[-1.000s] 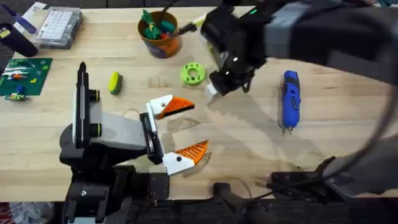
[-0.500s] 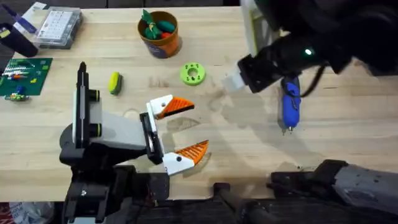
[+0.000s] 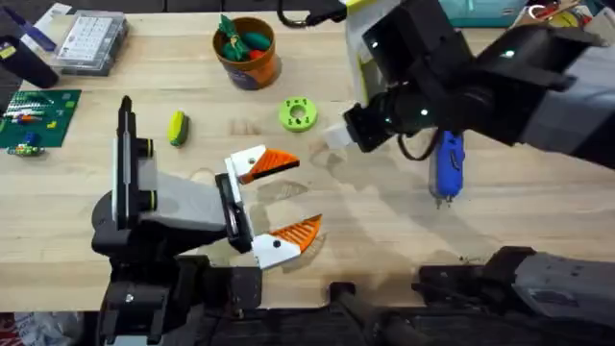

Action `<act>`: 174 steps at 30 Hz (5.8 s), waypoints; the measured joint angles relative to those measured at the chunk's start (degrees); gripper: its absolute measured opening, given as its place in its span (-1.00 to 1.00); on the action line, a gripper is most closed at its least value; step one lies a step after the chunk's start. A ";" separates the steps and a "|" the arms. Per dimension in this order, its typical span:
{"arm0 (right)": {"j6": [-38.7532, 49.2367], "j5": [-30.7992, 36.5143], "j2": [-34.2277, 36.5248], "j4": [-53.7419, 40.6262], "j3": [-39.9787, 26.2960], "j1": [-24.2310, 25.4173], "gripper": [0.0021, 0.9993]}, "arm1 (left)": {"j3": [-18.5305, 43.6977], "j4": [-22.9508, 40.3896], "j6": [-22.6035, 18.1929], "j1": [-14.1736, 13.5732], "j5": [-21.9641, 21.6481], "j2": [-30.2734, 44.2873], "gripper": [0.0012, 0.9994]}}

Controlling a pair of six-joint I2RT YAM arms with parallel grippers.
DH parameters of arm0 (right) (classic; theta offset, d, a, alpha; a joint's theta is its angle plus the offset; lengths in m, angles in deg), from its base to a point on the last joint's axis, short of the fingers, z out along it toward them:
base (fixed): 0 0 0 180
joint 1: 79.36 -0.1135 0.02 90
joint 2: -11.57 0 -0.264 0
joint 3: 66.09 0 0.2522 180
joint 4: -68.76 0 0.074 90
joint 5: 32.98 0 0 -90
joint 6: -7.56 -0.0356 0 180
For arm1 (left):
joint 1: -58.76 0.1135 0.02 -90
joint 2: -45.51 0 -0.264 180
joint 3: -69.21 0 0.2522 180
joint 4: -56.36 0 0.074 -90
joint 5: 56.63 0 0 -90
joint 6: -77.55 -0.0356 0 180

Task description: Pick up the gripper from the table and insert it into the empty holder that is missing its gripper. Then pick up a screw, insert it into the mounting hole, and use the screwdriver to tighten it. Finally, clean up the table by picking up the vegetable and placing it into the bucket.

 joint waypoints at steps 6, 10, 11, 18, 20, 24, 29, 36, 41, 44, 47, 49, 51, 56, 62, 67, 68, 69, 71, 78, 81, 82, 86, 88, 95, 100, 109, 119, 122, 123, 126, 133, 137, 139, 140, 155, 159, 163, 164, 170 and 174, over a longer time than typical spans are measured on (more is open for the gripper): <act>1.85 -4.23 3.25 4.83 0.01 0.00 0.15 | 0.00 -0.35 0.00 0.00 -1.73 0.00 0.97; 3.54 -5.32 6.35 6.23 -0.21 0.00 0.15 | 0.00 -0.59 0.00 0.00 -3.01 0.00 0.97; 3.85 -5.52 7.20 6.07 -0.42 0.00 0.15 | 0.00 -0.65 0.00 0.00 -3.23 0.00 0.97; 6.62 -6.00 14.77 2.41 -8.25 0.00 0.15 | 0.00 -0.91 0.01 0.00 -4.63 0.00 0.97; 7.41 -5.99 16.13 2.44 -10.34 0.00 0.15 | 0.00 -0.97 0.01 0.00 -5.13 0.00 0.97; 8.99 -6.40 18.41 2.43 -13.21 0.00 0.15 | 0.00 -1.11 0.00 0.00 -5.85 0.00 0.97; 9.96 -6.90 21.36 3.82 -15.41 0.00 0.15 | 0.00 -1.13 0.00 0.00 -5.97 0.00 0.97; 10.40 -7.06 24.94 6.33 -16.20 0.00 0.15 | 0.00 -1.13 0.00 0.00 -6.11 0.00 0.97; 10.42 -7.06 27.83 7.59 -16.22 0.00 0.15 | 0.00 -1.13 0.02 0.00 -6.11 0.00 0.97; 10.42 -7.06 29.04 8.10 -16.22 0.00 0.15 | 0.00 -1.13 0.02 0.00 -6.13 0.00 0.97; 10.42 -7.06 29.29 8.67 -16.22 0.00 0.15 | 0.00 -1.13 0.00 0.00 -6.13 0.00 0.97; 10.42 -7.06 29.29 9.26 -16.22 0.00 0.15 | 0.00 -1.13 0.01 0.00 -6.13 0.00 0.97; 10.42 -7.06 29.29 9.40 -16.22 0.00 0.15 | 0.00 -1.13 0.00 0.00 -6.13 0.00 0.97; 10.48 -7.04 29.29 10.49 -16.22 0.00 0.11 | 0.00 -1.13 0.02 0.00 -6.13 0.00 0.97; 10.66 -7.06 29.29 10.60 -16.22 -0.03 -0.15 | 0.00 -1.13 0.00 0.00 -6.13 0.00 0.98; 10.66 -7.06 29.29 10.60 -16.22 -0.59 -0.22 | 0.00 -1.13 0.00 0.00 -6.13 0.00 0.98; 10.64 -7.06 29.29 10.60 -16.22 -0.77 -0.23 | 0.00 -1.13 0.00 0.00 -6.13 0.00 0.98; 10.64 -7.08 29.29 10.60 -16.22 -1.17 -0.23 | 0.00 -1.13 0.00 0.00 -6.13 0.00 0.98; 10.66 -7.08 29.30 10.60 -16.22 -1.29 -0.23 | 0.00 -1.13 0.00 0.00 -6.13 0.00 0.98; 10.74 -7.08 31.06 11.04 -16.92 -1.25 -0.31 | 0.00 -1.13 0.00 0.00 -6.12 0.00 0.97; 10.80 -6.99 31.08 11.08 -16.96 -1.27 -0.39 | 0.00 -1.13 0.00 0.00 -6.13 0.00 0.97; 10.87 -7.00 31.08 11.07 -16.96 -1.25 -0.43 | 0.00 -1.13 0.00 0.00 -6.13 0.00 0.97; 10.99 -6.98 31.21 11.02 -16.96 -1.29 -0.88 | 0.00 -1.13 0.00 0.00 -6.13 0.00 0.97; 10.84 -7.06 31.32 11.12 -16.96 -1.29 -0.99 | 0.00 -1.13 0.02 0.00 -6.13 0.00 0.97; 10.84 -7.04 31.32 11.12 -16.96 -1.27 -1.00 | 0.00 -1.13 0.00 0.00 -6.13 0.00 0.97; 10.82 -7.04 31.32 10.70 -17.18 -1.29 -1.00 | 0.00 -1.13 0.00 0.00 -6.13 0.00 0.97; 10.84 -7.04 31.91 2.35 -22.95 -1.29 -1.00 | 0.00 -1.13 0.02 0.00 -6.13 0.00 0.98; 10.84 -7.04 31.91 -5.54 -32.85 -1.29 -1.00 | 0.00 -1.13 0.00 0.00 -6.13 0.00 0.97; 10.84 -7.06 31.91 -6.67 -34.33 -1.29 -1.00 | 0.00 -1.13 0.00 0.00 -6.13 0.00 0.97; 10.84 -7.06 31.81 -6.75 -34.54 -1.29 -1.00 | 0.00 -1.13 0.00 0.00 -6.13 0.00 0.97; 10.82 -7.04 30.87 -7.37 -34.69 -1.29 -1.00 | 0.00 -1.13 0.00 0.00 -6.13 0.00 0.97; 10.82 -7.28 24.41 -8.15 -34.75 -1.29 -1.00 | 0.00 -1.13 0.00 0.00 -6.13 0.00 0.97; 10.82 -9.71 20.48 -9.24 -34.99 -1.29 -1.00 | 0.00 -1.13 0.00 0.00 -6.13 0.00 0.97; 10.82 -11.27 19.16 -10.15 -35.05 -1.32 -1.00 | 0.00 -1.13 0.00 0.00 -6.13 0.00 0.97; 10.82 -11.88 18.62 -10.52 -35.06 -1.41 -1.00 | 0.00 -1.13 0.00 0.00 -6.13 0.00 0.97; 10.82 -13.97 16.63 -18.06 -36.66 -11.46 -1.00 | 0.00 -1.13 0.00 0.00 -6.13 0.00 0.97; 10.82 -14.14 16.61 -19.94 -39.57 -13.29 -1.00 | 0.00 -1.13 0.00 0.00 -6.13 0.00 0.97; 10.82 -14.15 16.49 -20.86 -41.30 -14.44 -1.00 | 0.00 -1.13 0.00 0.00 -6.13 0.00 0.97; 10.82 -14.15 16.48 -21.03 -41.50 -14.68 -1.00 | 0.00 -1.13 0.00 0.00 -6.13 0.00 0.97; 10.82 -14.14 16.46 -22.04 -41.72 -16.13 -1.00 | 0.00 -1.13 0.00 0.00 -6.13 0.00 0.97; 10.84 -14.16 16.46 -22.06 -41.72 -16.97 -1.00 | 0.00 -1.13 0.00 0.00 -6.13 0.00 0.97</act>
